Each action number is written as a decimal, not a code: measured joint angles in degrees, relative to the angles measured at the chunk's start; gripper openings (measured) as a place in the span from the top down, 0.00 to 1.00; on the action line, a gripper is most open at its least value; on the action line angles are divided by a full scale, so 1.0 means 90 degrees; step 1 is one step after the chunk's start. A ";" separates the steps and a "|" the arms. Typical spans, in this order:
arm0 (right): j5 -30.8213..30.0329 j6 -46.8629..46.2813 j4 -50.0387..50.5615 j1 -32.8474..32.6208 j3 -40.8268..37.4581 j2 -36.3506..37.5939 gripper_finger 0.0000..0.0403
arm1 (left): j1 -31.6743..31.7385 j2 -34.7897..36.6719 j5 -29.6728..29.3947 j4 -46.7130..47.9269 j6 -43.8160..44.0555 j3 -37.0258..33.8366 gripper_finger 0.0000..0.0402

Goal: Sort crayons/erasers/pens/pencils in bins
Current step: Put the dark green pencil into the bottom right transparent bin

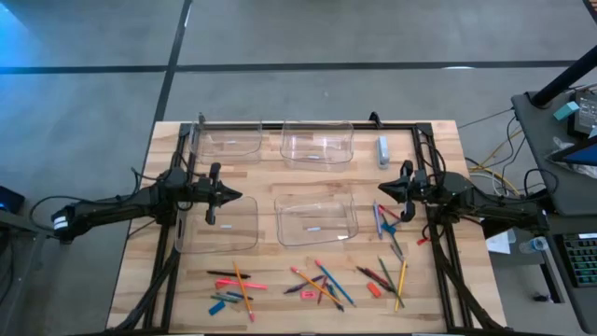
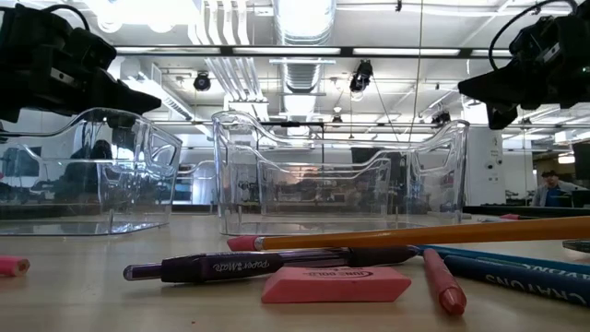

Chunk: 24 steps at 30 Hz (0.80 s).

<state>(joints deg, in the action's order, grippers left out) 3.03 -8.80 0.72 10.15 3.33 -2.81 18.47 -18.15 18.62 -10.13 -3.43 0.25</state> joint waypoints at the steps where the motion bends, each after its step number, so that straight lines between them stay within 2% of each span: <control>1: -0.0001 0.0026 0.0195 0.0000 0.0173 0.0000 0.98 | 0.0001 0.0001 0.0001 0.0000 0.0000 0.0000 1.00; 5: -0.0085 -0.0168 0.0384 0.0000 0.0602 0.0002 0.98 | 0.0001 0.0000 0.0000 0.0000 -0.0001 0.0000 1.00; 9: -0.0849 -0.0522 0.0359 0.0001 0.0969 0.0007 0.98 | 0.0000 0.0002 0.0000 -0.0002 0.0012 0.0000 1.00; 11: -0.0978 -0.0431 0.0406 0.0002 0.1103 -0.0001 0.98 | -0.0001 0.0000 -0.0005 -0.0055 0.0281 0.0000 1.00; 15: -0.1010 -0.0417 0.0483 0.0000 0.1352 -0.0086 0.98 | -0.0001 0.0000 -0.0060 -0.1056 0.0924 0.0007 1.00; 17: -0.1010 -0.0408 0.0623 0.0000 0.1470 -0.0212 0.97 | -0.0001 0.0007 0.0126 -0.1408 0.1122 0.0086 1.00; 20: -0.1012 -0.0449 0.0854 0.0000 0.1632 -0.0506 0.93 | -0.0005 -0.0006 0.0402 -0.1533 0.1159 0.0407 1.00; 24: -0.1013 -0.0469 0.1189 0.0000 0.1962 -0.1070 0.84 | 0.0001 -0.0022 0.0403 -0.1505 0.1166 0.0592 1.00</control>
<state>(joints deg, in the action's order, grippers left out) -6.09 -13.02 11.43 10.15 20.98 -12.44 18.48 -18.35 22.25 -23.68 7.06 5.58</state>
